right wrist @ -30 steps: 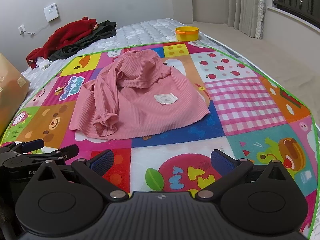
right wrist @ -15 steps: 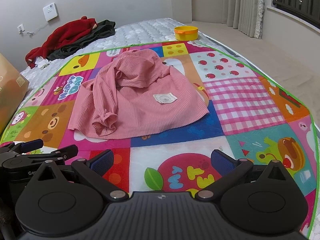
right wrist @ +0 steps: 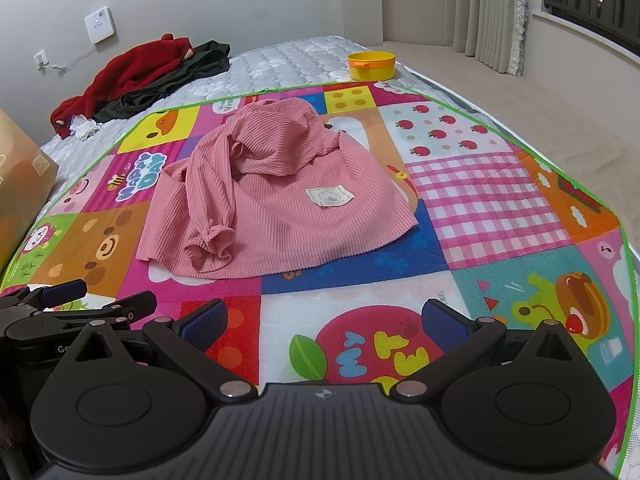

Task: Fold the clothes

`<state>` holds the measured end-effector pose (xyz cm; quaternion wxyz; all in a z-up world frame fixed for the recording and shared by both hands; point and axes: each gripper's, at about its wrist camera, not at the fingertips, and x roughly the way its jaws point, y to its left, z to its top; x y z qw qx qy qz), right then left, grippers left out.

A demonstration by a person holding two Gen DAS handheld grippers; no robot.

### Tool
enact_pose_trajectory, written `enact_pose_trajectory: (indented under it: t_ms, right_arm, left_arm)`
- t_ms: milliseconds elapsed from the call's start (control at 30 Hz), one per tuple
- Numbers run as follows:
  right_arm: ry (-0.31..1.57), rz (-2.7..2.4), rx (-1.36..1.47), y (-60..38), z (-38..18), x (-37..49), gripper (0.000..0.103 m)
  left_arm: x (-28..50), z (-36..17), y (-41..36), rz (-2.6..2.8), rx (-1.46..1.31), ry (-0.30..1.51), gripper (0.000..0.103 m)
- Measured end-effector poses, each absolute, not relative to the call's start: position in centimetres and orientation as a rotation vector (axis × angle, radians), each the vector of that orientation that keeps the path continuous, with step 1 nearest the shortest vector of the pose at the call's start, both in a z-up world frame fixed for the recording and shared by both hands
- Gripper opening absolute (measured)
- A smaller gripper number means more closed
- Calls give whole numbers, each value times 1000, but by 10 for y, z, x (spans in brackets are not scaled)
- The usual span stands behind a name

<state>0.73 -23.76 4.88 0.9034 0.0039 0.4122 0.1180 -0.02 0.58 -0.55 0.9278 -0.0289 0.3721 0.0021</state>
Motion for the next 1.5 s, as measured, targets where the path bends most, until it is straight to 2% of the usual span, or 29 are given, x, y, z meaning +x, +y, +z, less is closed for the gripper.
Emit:
enact_pose_trajectory:
  t_ms: [900, 1267, 1500]
  right_arm:
    - [858, 234, 22, -240, 49, 8, 103]
    - [940, 306, 48, -243, 46, 22, 103]
    - [979, 354, 35, -240, 51, 56, 103]
  left_arm:
    - [-3, -6, 0, 6, -28, 754, 103]
    - [3, -6, 1, -10, -36, 778, 103]
    - [36, -12, 10, -110, -172, 787, 103]
